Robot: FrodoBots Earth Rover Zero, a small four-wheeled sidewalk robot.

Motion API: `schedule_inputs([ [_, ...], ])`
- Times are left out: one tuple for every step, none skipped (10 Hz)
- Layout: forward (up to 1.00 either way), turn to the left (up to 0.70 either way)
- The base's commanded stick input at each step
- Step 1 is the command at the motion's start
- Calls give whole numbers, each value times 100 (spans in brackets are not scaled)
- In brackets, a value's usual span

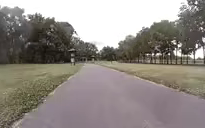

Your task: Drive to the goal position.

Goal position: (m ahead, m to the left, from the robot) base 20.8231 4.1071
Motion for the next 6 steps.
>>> schedule_inputs([
  [70, 0],
  [70, 0],
  [70, 0],
  [70, 0],
  [70, 0],
  [70, 0],
])
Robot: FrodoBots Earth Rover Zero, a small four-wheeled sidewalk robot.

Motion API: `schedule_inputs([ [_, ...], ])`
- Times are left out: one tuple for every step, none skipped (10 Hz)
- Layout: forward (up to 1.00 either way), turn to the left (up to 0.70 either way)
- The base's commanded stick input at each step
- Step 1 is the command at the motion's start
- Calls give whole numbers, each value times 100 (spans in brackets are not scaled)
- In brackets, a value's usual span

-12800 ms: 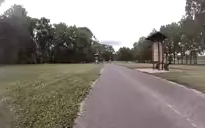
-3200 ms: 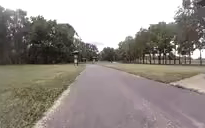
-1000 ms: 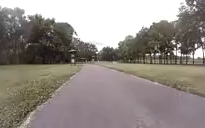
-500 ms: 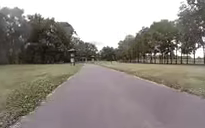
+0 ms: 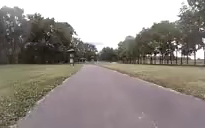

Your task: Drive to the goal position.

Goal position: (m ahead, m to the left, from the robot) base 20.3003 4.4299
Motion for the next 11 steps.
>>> schedule_inputs([
  [70, 0],
  [70, 0],
  [70, 0],
  [70, 0],
  [70, 0],
  [70, 0],
  [70, 0],
  [70, 0],
  [70, 0],
  [70, 0],
  [70, 0],
])
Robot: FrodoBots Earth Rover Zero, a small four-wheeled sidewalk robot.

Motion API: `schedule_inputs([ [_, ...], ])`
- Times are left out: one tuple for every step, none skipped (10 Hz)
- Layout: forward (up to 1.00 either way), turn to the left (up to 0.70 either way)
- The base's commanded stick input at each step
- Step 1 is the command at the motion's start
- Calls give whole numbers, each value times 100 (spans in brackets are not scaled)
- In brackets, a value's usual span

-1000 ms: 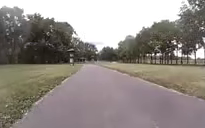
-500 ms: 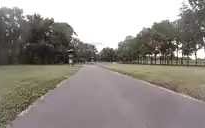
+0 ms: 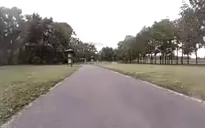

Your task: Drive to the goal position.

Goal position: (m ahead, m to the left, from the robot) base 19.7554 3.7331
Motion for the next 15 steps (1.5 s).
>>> schedule_inputs([
  [70, 0],
  [70, 0],
  [70, 0],
  [70, 0],
  [70, 0],
  [70, 0],
  [70, 0],
  [70, 0],
  [70, 0],
  [70, 0],
  [70, 0],
  [70, 0],
  [70, 0],
  [70, 0],
  [70, 0],
])
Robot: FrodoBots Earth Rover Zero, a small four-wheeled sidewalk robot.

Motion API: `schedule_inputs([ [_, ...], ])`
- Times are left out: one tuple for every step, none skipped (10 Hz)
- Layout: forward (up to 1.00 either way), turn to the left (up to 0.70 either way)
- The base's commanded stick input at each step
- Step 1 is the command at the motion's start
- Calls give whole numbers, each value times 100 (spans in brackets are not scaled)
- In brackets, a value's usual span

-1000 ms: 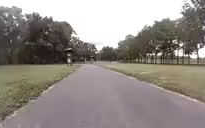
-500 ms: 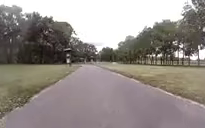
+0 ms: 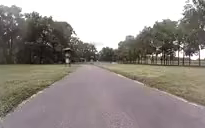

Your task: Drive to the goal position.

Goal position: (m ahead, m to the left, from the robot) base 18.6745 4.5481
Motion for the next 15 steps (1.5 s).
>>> schedule_inputs([
  [70, 0],
  [70, 0],
  [70, 0],
  [70, 0],
  [70, 0],
  [70, 0],
  [70, 0],
  [70, 0],
  [70, 0],
  [70, 0],
  [70, 0],
  [70, 0],
  [70, 0],
  [70, 0],
  [70, 0],
])
